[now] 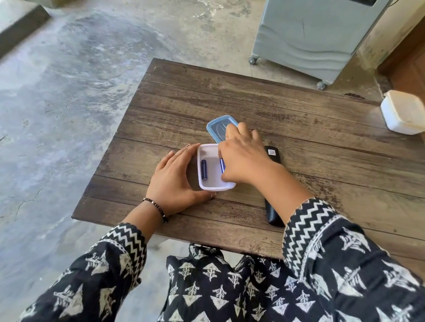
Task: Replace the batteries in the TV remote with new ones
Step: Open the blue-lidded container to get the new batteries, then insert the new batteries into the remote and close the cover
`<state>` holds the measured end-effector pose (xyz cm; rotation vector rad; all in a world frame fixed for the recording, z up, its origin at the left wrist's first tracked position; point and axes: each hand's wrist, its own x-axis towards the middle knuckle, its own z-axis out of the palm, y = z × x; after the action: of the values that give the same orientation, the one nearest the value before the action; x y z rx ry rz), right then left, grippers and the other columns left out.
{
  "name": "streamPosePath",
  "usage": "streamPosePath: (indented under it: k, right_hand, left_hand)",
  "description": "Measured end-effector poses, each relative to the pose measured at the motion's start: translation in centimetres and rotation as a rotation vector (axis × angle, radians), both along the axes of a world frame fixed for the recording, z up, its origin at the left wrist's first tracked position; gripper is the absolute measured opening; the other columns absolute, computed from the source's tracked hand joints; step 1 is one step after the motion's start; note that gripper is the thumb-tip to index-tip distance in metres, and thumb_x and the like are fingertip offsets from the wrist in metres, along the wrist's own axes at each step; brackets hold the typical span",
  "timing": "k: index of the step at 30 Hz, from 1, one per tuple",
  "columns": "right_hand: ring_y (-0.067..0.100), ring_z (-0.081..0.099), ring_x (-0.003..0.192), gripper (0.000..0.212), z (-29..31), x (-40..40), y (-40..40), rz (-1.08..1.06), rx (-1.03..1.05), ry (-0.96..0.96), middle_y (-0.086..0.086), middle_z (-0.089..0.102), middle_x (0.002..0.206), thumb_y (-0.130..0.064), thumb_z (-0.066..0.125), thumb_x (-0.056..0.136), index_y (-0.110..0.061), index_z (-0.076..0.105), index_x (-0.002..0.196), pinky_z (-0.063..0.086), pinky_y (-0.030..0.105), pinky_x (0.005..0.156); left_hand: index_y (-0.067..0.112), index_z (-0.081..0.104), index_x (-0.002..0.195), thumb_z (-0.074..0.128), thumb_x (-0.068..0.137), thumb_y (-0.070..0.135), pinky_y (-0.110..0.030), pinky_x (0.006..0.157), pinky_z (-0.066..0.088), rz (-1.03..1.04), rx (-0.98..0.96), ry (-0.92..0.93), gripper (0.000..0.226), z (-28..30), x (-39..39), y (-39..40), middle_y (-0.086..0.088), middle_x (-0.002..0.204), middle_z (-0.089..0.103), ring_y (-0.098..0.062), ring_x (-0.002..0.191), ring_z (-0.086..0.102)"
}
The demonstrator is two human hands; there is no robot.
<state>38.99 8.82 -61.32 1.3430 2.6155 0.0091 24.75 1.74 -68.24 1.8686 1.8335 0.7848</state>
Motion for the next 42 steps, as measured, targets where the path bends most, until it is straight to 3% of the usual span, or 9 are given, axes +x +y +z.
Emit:
streamPosePath:
  k: [7,12,15,18,21,24,29,36,42]
  right_hand:
    - [0.020,0.032,0.107,0.044,1.4,3.4,-0.9,-0.141,-0.147,0.347,-0.001,0.041,0.111,-0.042,0.075,0.064,-0.026,0.059,0.102,0.033,0.036,0.090]
    - [0.015,0.036,0.101,0.042,1.9,9.5,-4.6,-0.380,-0.198,0.689,-0.006,0.052,0.102,-0.038,0.079,0.062,-0.026,0.061,0.097,0.032,0.030,0.081]
    - [0.011,0.041,0.098,0.037,1.4,13.5,-6.9,-0.487,-0.217,0.794,-0.008,0.058,0.097,-0.031,0.079,0.065,-0.025,0.061,0.097,0.033,0.024,0.074]
    - [0.009,0.047,0.084,0.034,0.6,16.2,-8.1,-0.578,-0.209,0.869,-0.012,0.061,0.089,-0.025,0.081,0.065,-0.028,0.061,0.092,0.035,0.015,0.066]
    - [0.011,0.052,0.071,0.035,0.0,17.4,-8.3,-0.642,-0.233,0.934,-0.012,0.063,0.083,-0.023,0.081,0.067,-0.025,0.061,0.095,0.041,0.021,0.063]
    - [0.010,0.054,0.063,0.036,0.0,17.5,-8.5,-0.654,-0.278,1.003,-0.009,0.065,0.079,-0.018,0.079,0.069,-0.024,0.059,0.099,0.046,0.023,0.064]
    - [0.008,0.056,0.061,0.038,-0.2,17.6,-9.3,-0.634,-0.303,1.049,-0.006,0.067,0.073,-0.015,0.077,0.070,-0.028,0.054,0.098,0.051,0.029,0.067]
    - [0.018,0.061,0.066,0.040,-0.8,18.3,-9.8,-0.637,-0.302,1.095,-0.004,0.066,0.072,-0.012,0.076,0.070,-0.029,0.052,0.097,0.052,0.032,0.067]
    - [0.018,0.061,0.067,0.039,-0.8,18.6,-10.1,-0.650,-0.330,1.121,-0.001,0.067,0.076,-0.011,0.075,0.071,-0.027,0.053,0.099,0.051,0.027,0.066]
  left_hand:
    - [0.023,0.019,0.146,0.059,0.048,0.070,-0.024,0.115,0.009,0.008,-0.045,0.001,0.116,0.1,0.1,-0.2,0.006,0.150,0.035,-0.008,0.137,0.032]
    - [0.020,0.008,0.149,0.067,0.046,0.072,-0.025,0.116,0.004,-0.015,-0.077,0.034,0.129,0.3,0.1,-0.4,0.004,0.155,0.025,-0.011,0.142,0.024]
    - [0.015,0.010,0.149,0.057,0.043,0.085,-0.034,0.118,0.005,0.005,-0.057,-0.089,0.136,0.9,0.1,-1.6,-0.001,0.157,0.018,-0.015,0.145,0.013]
    - [0.011,0.030,0.142,0.061,0.071,0.062,-0.039,0.113,0.027,0.136,0.188,-0.174,0.093,2.7,1.7,-3.8,-0.002,0.146,0.038,-0.017,0.136,0.031]
    - [0.012,0.055,0.117,0.062,0.084,0.017,-0.019,0.082,0.050,0.202,0.357,-0.266,0.034,5.2,6.6,-4.9,-0.001,0.117,0.060,-0.002,0.099,0.056]
    - [0.014,0.059,0.105,0.059,0.086,0.024,-0.020,0.073,0.049,0.121,0.048,-0.169,0.021,6.4,12.1,-4.0,-0.002,0.106,0.065,-0.006,0.082,0.061]
    - [0.007,0.048,0.115,0.052,0.083,0.057,-0.038,0.083,0.046,0.159,-0.371,0.204,0.059,6.0,17.3,-0.9,-0.013,0.118,0.055,-0.031,0.108,0.057]
    - [0.006,0.039,0.116,0.067,0.074,0.048,-0.039,0.089,0.046,0.279,-0.504,0.221,0.066,4.7,18.6,0.9,-0.018,0.123,0.052,-0.032,0.113,0.054]
    - [0.005,0.051,0.107,0.056,0.081,0.047,-0.033,0.074,0.042,0.211,-0.442,0.131,0.051,4.1,17.9,0.7,-0.015,0.113,0.057,-0.032,0.099,0.058]
